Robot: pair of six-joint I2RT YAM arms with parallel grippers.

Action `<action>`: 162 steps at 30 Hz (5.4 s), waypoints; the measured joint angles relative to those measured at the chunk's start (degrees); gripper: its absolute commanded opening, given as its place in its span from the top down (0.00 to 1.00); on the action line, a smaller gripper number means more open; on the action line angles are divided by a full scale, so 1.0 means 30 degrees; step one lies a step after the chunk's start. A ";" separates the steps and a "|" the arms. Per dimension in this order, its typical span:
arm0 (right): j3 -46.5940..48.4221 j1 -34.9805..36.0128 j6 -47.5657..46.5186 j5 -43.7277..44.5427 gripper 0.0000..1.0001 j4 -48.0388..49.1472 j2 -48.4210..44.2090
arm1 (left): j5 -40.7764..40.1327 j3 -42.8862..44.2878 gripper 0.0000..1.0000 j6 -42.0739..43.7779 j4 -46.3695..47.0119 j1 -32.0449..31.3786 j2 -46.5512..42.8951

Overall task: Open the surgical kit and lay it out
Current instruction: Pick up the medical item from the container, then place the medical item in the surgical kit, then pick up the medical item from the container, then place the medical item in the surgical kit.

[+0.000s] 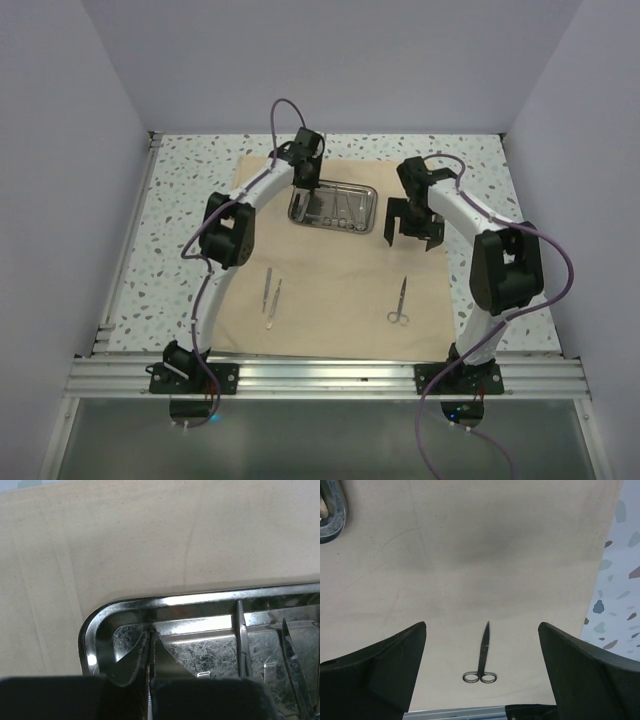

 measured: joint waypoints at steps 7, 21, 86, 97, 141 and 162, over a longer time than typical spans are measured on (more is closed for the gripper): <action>-0.0510 0.0000 0.0146 -0.0444 0.02 0.0321 -0.0605 | 0.2317 -0.0022 1.00 -0.0160 -0.0984 0.0284 -0.0590; -0.0809 0.0000 0.0306 -0.0882 0.02 0.0707 -0.1654 | 0.2382 -0.7198 1.00 -0.0714 -0.0772 0.0357 -1.0236; -0.1960 -0.0007 0.0109 0.0678 0.01 -0.0401 -0.3111 | -0.0758 0.0852 0.69 0.0189 0.1552 -0.2375 0.0823; -0.2929 -0.0335 -0.0022 0.0663 0.02 -0.0226 -0.3126 | -0.3330 0.1239 0.81 0.1450 0.1290 -0.2688 0.1253; 0.0386 -0.0357 0.3235 0.1865 0.02 -0.3293 -1.1096 | -0.1887 -0.8961 1.00 -0.8546 -0.1370 -0.6586 -1.1147; 0.1399 -0.0357 0.4969 0.4852 0.02 -0.7213 -1.7653 | -0.2922 -0.9326 0.63 -1.4549 0.1639 -1.2182 -0.6244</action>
